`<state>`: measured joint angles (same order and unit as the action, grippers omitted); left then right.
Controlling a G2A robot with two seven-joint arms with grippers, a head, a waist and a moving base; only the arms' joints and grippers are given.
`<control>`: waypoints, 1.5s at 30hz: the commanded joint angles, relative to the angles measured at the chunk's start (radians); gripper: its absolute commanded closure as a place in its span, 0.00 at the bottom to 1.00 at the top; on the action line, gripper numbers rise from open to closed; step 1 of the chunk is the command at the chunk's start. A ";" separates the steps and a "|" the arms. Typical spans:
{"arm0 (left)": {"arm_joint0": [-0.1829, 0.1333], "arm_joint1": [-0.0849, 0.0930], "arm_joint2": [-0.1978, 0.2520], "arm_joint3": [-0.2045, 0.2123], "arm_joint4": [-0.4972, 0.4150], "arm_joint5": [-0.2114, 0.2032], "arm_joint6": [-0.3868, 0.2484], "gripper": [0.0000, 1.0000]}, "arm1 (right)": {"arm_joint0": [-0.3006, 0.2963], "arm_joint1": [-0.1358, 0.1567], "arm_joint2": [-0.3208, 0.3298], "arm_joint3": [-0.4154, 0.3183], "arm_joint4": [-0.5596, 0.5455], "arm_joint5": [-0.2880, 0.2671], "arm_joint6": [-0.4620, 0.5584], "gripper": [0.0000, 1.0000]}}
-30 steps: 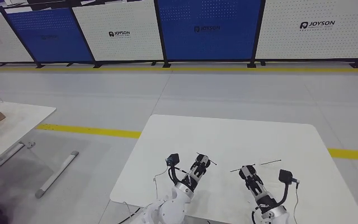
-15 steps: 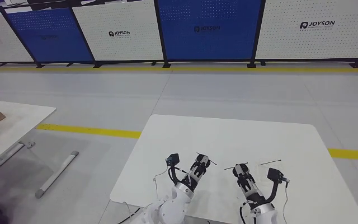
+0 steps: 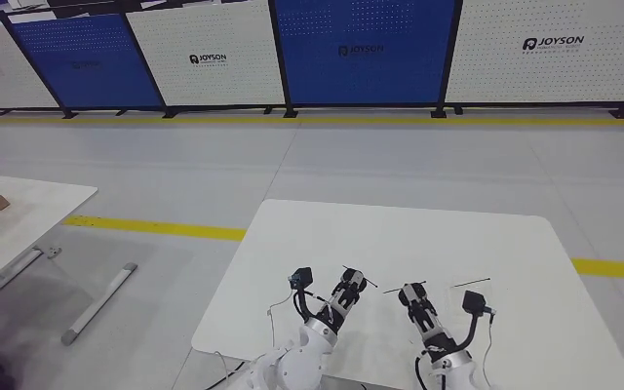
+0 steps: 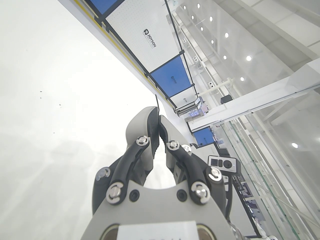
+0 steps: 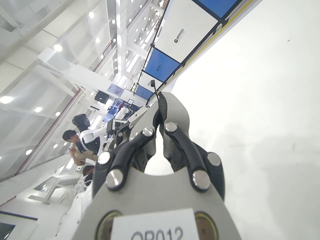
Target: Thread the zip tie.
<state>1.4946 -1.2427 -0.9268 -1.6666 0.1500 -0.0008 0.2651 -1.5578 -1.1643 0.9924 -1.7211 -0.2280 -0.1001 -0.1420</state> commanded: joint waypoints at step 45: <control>0.003 -0.011 0.012 -0.033 0.079 0.037 0.048 1.00 | 0.050 -0.038 -0.025 0.029 0.016 0.062 -0.019 1.00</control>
<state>1.4977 -1.2535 -0.9148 -1.6993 0.2287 0.0357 0.3130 -1.5048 -1.2019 0.9648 -1.6903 -0.2134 -0.0229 -0.1572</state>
